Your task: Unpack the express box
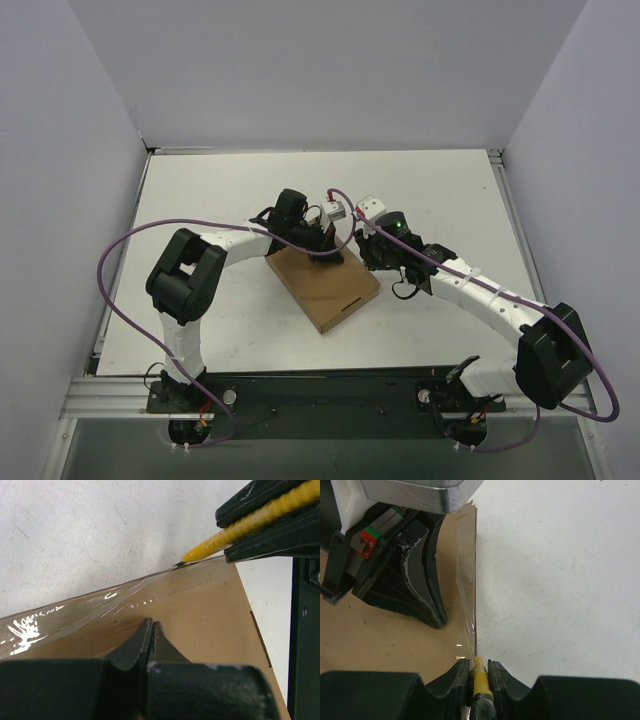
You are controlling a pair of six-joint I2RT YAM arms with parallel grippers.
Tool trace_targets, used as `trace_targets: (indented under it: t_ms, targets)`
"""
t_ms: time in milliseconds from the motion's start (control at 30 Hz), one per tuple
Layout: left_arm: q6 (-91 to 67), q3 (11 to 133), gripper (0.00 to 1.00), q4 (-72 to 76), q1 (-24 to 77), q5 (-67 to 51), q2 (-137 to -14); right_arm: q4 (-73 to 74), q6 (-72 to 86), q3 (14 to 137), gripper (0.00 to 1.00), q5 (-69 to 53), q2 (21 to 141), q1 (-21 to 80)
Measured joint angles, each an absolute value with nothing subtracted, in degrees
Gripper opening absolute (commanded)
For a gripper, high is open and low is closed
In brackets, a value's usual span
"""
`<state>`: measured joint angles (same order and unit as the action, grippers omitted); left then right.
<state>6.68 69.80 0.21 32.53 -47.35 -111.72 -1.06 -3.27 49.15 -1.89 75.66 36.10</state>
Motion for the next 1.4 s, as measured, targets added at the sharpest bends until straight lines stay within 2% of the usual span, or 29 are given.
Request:
trace_targets:
  t_ms: [1400]
  targets:
    - [7.31, 69.91, 0.00, 0.14, 32.51, -47.72, -111.90, 0.08, -4.54, 49.60, 0.00, -1.96, 73.49, 36.47]
